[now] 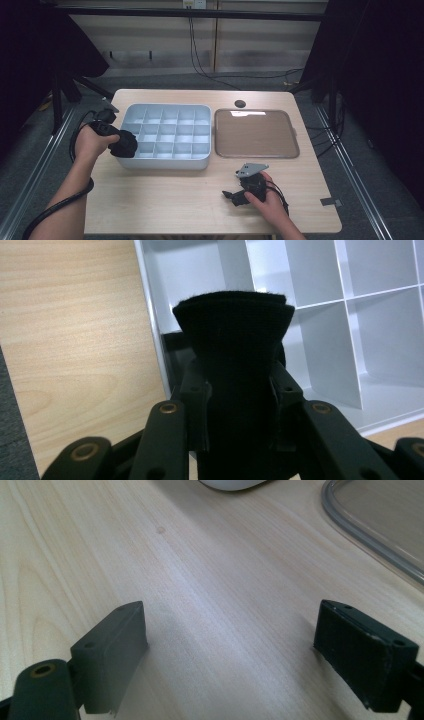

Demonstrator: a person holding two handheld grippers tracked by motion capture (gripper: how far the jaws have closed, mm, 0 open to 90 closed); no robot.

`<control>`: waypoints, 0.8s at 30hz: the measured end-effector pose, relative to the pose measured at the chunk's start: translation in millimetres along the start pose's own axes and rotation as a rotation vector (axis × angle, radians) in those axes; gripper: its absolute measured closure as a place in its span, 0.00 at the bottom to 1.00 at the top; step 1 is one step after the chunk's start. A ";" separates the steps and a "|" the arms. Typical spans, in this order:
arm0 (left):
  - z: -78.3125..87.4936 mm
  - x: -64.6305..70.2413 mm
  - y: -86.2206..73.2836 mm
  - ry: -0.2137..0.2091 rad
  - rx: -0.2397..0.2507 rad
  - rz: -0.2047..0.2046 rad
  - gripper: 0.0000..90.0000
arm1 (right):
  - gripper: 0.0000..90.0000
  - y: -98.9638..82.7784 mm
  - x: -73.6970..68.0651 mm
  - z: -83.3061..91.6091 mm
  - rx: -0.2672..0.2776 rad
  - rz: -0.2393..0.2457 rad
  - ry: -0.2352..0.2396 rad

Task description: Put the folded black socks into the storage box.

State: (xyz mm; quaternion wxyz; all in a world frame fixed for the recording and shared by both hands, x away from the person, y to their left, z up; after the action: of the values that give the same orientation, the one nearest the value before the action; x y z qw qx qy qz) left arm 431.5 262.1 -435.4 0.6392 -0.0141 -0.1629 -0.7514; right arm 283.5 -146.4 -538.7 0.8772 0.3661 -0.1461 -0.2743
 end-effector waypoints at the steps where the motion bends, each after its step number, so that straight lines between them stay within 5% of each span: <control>1: -1.0 0.4 0.3 0.008 0.006 -0.001 0.75 | 0.14 0.0 0.0 -0.1 0.001 0.001 0.001; 24: -8.7 7.9 -0.3 0.090 -0.005 -0.022 0.76 | 0.14 0.0 0.0 0.0 0.000 -0.001 0.000</control>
State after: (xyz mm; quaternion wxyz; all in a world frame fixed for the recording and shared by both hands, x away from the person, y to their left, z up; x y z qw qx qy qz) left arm 431.4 252.3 -441.9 0.6377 0.0200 -0.1323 -0.7586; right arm 283.5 -146.4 -538.7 0.8771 0.3663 -0.1459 -0.2744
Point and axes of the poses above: each handheld gripper's, and its own axes: z roughly backward along the jaws, y roughly out of its top, x roughly to its right, the point moved 4 cm from there along -z, roughly forward along the jaws, and after that the axes turned 7 degrees about z, right-handed, at the moved point
